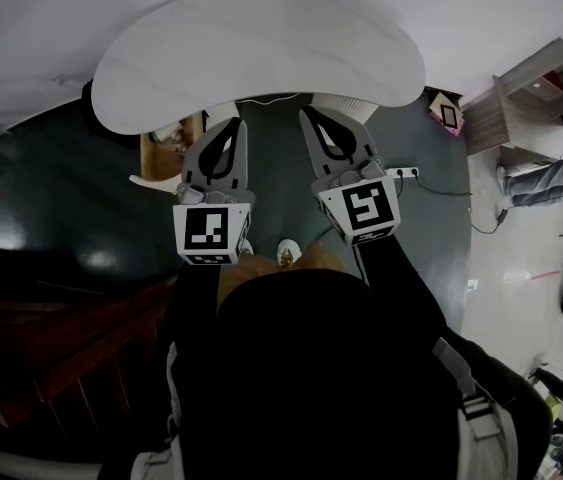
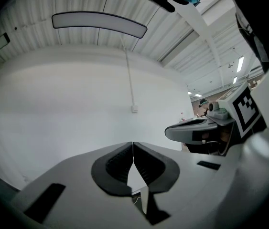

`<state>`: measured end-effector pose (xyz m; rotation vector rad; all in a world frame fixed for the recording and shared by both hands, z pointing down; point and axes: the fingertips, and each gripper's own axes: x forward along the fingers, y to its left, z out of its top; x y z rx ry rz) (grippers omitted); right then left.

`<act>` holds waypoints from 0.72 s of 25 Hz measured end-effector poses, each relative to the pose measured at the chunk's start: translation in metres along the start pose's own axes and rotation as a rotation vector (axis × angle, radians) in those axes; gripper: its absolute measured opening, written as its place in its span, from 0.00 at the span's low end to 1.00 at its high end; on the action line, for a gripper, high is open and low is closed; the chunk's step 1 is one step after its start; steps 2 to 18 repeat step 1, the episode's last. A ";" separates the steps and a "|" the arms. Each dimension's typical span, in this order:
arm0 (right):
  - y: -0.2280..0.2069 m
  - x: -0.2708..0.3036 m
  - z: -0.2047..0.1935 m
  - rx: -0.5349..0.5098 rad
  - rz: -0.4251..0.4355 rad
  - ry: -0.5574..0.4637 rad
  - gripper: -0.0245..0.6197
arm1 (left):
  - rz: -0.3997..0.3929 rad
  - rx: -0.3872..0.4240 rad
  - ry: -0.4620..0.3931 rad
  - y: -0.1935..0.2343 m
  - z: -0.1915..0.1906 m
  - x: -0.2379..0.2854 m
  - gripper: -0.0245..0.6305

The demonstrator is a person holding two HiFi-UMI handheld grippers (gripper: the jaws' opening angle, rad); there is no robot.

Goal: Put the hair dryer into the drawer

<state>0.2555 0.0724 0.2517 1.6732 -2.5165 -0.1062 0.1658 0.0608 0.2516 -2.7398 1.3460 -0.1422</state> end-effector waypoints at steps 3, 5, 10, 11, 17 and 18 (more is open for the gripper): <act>0.000 0.000 0.000 0.001 0.002 -0.001 0.08 | -0.001 0.000 -0.001 0.000 0.000 0.000 0.07; 0.000 0.000 0.000 0.001 0.002 -0.001 0.08 | -0.001 0.000 -0.001 0.000 0.000 0.000 0.07; 0.000 0.000 0.000 0.001 0.002 -0.001 0.08 | -0.001 0.000 -0.001 0.000 0.000 0.000 0.07; 0.000 0.000 0.000 0.001 0.002 -0.001 0.08 | -0.001 0.000 -0.001 0.000 0.000 0.000 0.07; 0.000 0.000 0.000 0.001 0.002 -0.001 0.08 | -0.001 0.000 -0.001 0.000 0.000 0.000 0.07; 0.000 0.000 0.000 0.001 0.002 -0.001 0.08 | -0.001 0.000 -0.001 0.000 0.000 0.000 0.07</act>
